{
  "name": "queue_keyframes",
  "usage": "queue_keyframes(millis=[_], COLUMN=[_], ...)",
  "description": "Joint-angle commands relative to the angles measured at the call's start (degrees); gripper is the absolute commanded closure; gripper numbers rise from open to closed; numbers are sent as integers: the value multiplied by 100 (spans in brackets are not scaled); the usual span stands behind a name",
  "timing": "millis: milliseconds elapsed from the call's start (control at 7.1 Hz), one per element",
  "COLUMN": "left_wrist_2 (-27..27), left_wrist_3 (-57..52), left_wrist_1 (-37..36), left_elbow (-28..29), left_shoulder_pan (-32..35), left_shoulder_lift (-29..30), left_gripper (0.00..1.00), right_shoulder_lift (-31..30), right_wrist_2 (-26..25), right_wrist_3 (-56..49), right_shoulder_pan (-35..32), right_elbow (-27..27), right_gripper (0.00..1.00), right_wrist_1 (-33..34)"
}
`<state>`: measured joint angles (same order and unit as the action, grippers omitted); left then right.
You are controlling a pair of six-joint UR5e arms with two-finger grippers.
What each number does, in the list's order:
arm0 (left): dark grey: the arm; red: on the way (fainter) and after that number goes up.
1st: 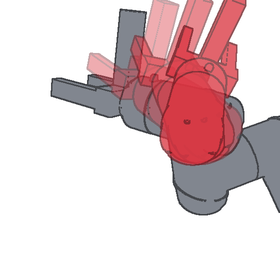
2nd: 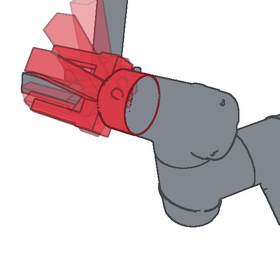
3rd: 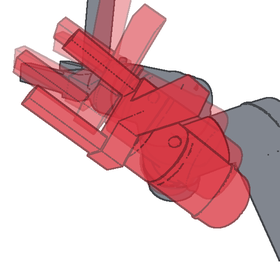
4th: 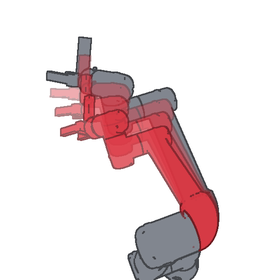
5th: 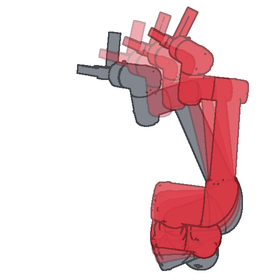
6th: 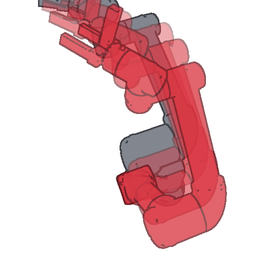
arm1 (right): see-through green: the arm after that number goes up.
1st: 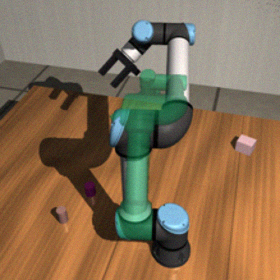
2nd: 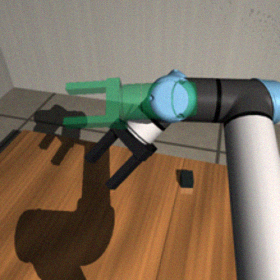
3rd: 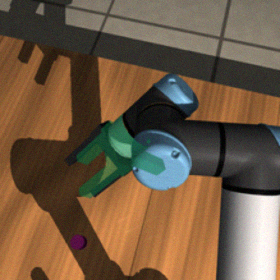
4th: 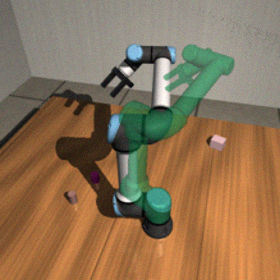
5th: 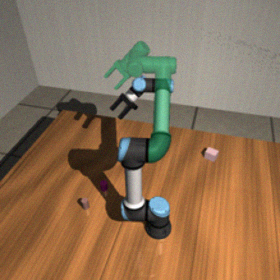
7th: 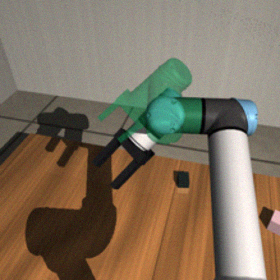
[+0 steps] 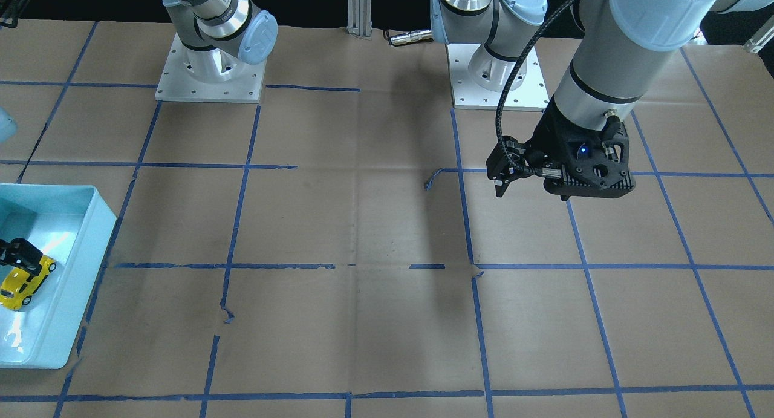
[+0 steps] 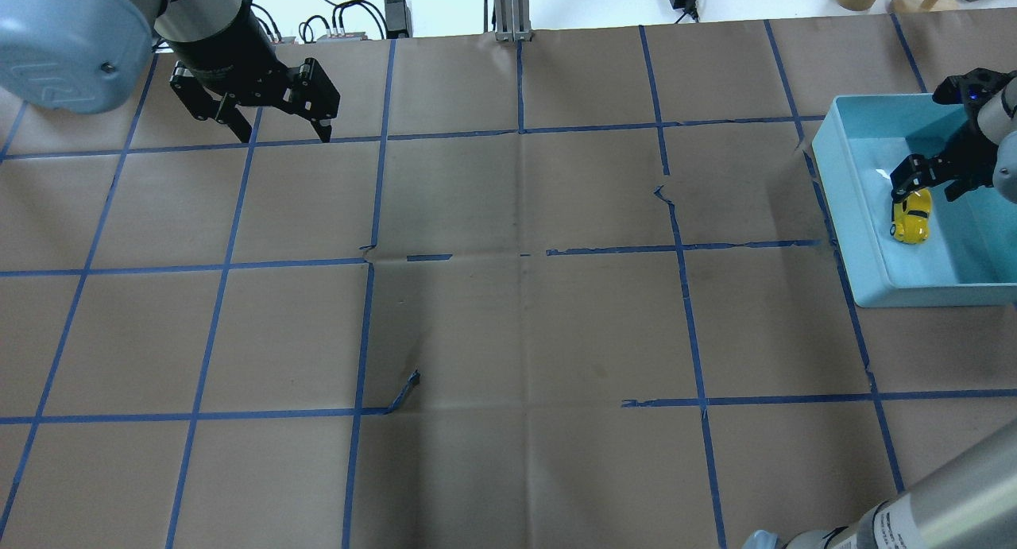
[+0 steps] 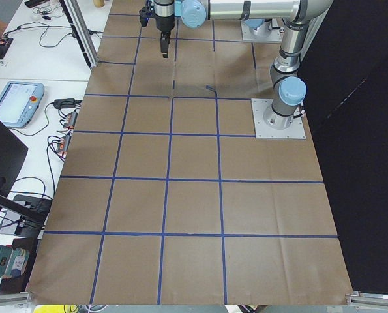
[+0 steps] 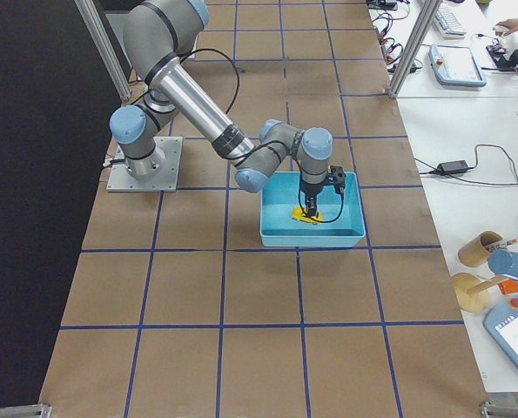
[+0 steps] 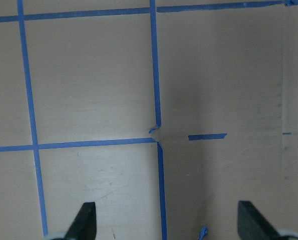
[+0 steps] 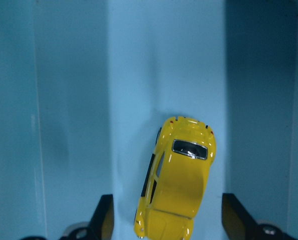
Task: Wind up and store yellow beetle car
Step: 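Open the right gripper and release the car in the bin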
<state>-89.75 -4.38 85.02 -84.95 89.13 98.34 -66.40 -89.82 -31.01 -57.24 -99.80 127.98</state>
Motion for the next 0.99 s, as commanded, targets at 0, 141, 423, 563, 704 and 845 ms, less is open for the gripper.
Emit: queue_keyframes(millis=[0, 141, 423, 563, 704, 845], left_wrist_2=[-7, 2, 2, 2, 2, 11], left_wrist_3=[-37, -37, -37, -37, -37, -37], left_wrist_1=[-3, -3, -3, -3, -3, -3], left_elbow=[-13, 5, -4, 5, 5, 5], left_shoulder_pan=[-1, -1, 8, 8, 17, 17], left_shoulder_lift=[1, -7, -7, -7, -7, -7], left_gripper=[0, 0, 0, 0, 0, 0], right_shoulder_lift=[-572, -854, -1582, -2091, -2392, -2403], right_wrist_2=[-9, 43, 88, 79, 166, 289], right_wrist_3=[69, 217, 611, 1005, 1296, 1969], right_shoulder_pan=[-24, -59, -469, -908, -1365, -1743], right_elbow=[257, 703, 1408, 1359, 1315, 1323], right_gripper=[0, 0, 0, 0, 0, 0], right_wrist_1=[-866, -1698, -2985, -3225, -3497, -3534])
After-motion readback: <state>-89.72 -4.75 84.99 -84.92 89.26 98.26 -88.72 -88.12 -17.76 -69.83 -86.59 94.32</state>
